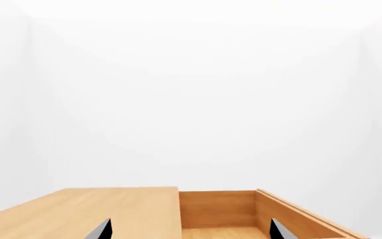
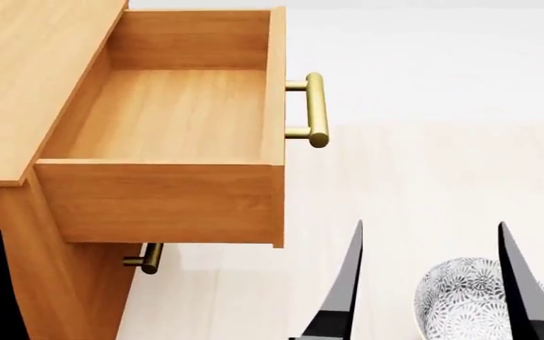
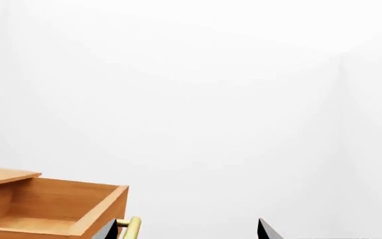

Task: Put the bowl on top of the cabinet.

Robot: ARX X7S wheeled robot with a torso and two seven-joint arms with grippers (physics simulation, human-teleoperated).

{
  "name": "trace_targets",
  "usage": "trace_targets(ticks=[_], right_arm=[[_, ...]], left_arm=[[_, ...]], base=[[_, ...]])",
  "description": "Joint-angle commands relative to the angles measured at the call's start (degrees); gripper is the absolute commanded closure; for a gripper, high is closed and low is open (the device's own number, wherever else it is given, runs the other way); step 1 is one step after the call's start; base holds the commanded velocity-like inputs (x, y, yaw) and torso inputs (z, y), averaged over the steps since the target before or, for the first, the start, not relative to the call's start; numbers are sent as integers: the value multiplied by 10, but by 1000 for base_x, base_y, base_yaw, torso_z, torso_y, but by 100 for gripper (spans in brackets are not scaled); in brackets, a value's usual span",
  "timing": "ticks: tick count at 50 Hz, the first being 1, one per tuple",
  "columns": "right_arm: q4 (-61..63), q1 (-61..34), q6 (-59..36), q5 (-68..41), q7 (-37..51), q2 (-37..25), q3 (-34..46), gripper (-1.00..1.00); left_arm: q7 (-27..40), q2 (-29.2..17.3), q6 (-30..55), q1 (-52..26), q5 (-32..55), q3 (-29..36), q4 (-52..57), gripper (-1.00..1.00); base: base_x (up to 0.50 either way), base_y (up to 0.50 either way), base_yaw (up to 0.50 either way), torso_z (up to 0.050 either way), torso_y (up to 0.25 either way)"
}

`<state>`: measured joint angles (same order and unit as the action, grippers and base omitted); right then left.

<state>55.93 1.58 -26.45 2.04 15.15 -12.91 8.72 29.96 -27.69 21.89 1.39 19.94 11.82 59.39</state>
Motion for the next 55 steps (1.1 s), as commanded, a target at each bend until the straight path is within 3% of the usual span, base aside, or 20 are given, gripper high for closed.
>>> trace_targets(ticks=[1, 8, 18, 27, 31, 39, 50, 55], right_arm=[[0, 1, 5, -10, 5, -2, -3, -100], [3, -9, -22, 24, 5, -17, 26, -100], [4, -3, -5, -7, 8, -9, 7, -100], [-5, 1, -20, -13, 22, -4, -7, -100], [-21, 8, -59, -21, 42, 2, -48, -100], [-15, -1, -154, -134, -3, -11, -169, -100], [24, -131, -428, -279, -18, -53, -340, -100], [-17, -196, -550, -334, -29, -24, -463, -100]], left_arm=[[20, -20, -11, -5, 13, 8, 1, -100], [30, -29, -15, -8, 17, 16, -1, -100], [43, -39, -19, -12, 21, 25, -1, -100], [54, -47, -23, -13, 21, 36, -4, -100], [49, -41, -37, -11, 30, 39, -29, -100], [45, -34, -33, -18, 30, 56, -52, -100], [57, -42, -27, -14, 46, 41, -43, -100], [61, -43, -19, -19, 52, 41, -37, -100]], base=[[0, 0, 0, 50, 0], [6, 256, 0, 49, 0], [11, 500, 0, 49, 0], [0, 0, 0, 49, 0], [0, 0, 0, 32, 0], [0, 0, 0, 0, 0], [0, 0, 0, 0, 0], [0, 0, 0, 0, 0]])
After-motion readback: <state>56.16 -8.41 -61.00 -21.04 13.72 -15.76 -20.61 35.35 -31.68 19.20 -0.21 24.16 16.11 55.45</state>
